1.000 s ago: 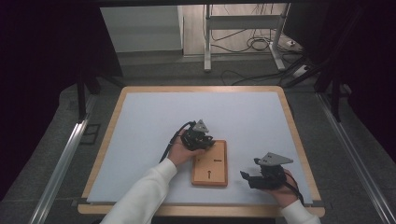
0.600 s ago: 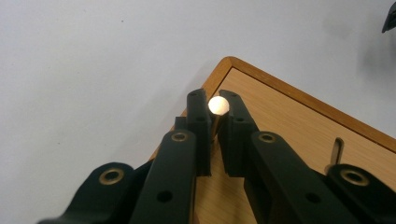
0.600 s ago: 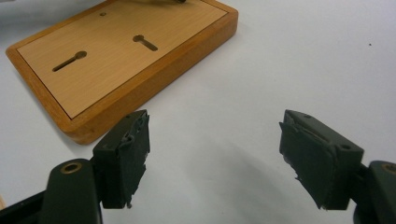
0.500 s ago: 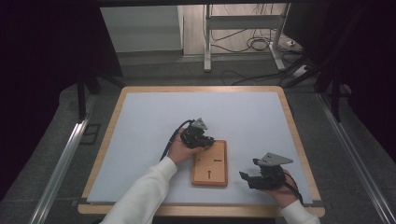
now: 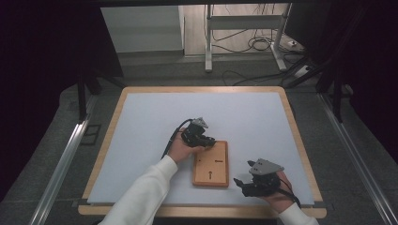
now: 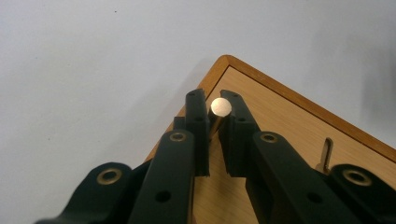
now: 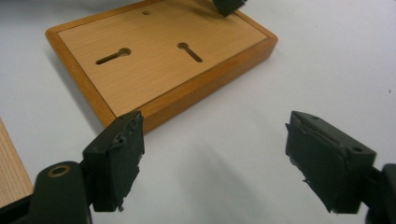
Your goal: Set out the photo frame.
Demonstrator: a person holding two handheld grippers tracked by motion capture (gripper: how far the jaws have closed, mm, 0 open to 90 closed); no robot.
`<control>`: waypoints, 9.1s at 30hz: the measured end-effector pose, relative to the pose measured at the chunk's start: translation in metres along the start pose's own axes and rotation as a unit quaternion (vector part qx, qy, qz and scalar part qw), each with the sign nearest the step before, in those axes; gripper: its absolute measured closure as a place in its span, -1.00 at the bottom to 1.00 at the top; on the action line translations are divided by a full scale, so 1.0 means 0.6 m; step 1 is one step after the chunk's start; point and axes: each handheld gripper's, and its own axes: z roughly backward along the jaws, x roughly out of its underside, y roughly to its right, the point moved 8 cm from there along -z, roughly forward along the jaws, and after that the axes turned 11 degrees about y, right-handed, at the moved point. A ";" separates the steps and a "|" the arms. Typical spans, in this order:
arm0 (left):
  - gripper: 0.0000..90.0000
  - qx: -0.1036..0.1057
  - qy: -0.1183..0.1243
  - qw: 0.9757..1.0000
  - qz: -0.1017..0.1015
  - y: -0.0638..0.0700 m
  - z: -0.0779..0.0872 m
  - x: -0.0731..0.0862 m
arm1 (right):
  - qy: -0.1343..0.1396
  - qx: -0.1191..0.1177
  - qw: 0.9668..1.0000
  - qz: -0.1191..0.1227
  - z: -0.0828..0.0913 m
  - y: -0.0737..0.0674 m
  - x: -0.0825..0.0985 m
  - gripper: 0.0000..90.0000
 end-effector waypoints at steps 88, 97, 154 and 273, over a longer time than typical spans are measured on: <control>-0.27 -0.097 0.072 0.992 0.029 -0.004 0.224 0.122 | -0.027 0.039 0.976 0.213 -0.077 -0.050 -0.119 0.11; -0.27 -0.101 0.059 0.993 0.018 0.001 0.231 0.142 | -0.046 0.023 0.978 0.201 -0.079 -0.026 -0.152 0.21; -0.27 -0.102 0.047 0.993 0.027 -0.004 0.222 0.155 | -0.026 -0.108 0.979 0.173 -0.086 -0.047 -0.245 0.52; -0.31 -0.094 0.025 0.995 0.009 0.004 0.209 0.164 | -0.036 -0.045 0.998 -0.014 -0.126 -0.003 -0.022 1.00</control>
